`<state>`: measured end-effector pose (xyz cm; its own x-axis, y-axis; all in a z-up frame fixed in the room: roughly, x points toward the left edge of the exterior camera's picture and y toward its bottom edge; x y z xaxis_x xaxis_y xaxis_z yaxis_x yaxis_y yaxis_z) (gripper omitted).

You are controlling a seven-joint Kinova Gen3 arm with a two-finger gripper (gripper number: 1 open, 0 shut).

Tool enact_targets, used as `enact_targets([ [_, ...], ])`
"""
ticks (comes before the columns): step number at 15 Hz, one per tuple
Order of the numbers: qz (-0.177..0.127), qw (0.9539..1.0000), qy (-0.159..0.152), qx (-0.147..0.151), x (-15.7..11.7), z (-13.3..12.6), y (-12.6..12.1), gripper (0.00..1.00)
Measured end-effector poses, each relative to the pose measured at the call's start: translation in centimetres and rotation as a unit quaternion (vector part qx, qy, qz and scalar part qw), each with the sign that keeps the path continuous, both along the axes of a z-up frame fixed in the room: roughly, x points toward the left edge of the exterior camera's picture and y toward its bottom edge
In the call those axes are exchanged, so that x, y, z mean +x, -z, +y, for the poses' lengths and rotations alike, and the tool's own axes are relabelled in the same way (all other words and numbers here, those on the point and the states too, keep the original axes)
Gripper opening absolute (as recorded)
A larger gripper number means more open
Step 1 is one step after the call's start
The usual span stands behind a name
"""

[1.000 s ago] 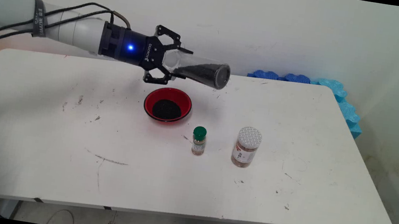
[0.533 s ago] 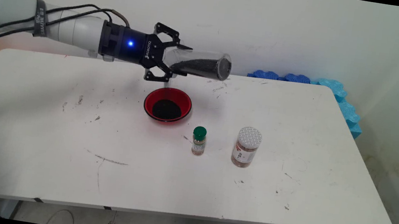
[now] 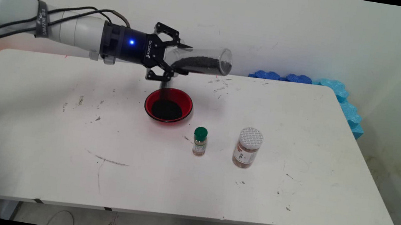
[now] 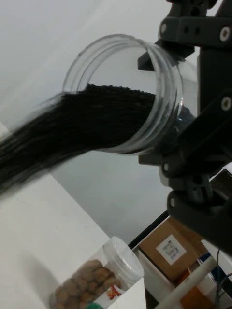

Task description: Pour the black seasoning powder in the red bowl

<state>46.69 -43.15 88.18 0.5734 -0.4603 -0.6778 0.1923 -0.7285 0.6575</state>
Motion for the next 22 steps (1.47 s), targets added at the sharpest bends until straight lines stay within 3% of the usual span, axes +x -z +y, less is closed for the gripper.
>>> enact_targets([
  [22,0.0,1.0,0.003,-0.002,-0.7,-0.4,1.4,0.0],
])
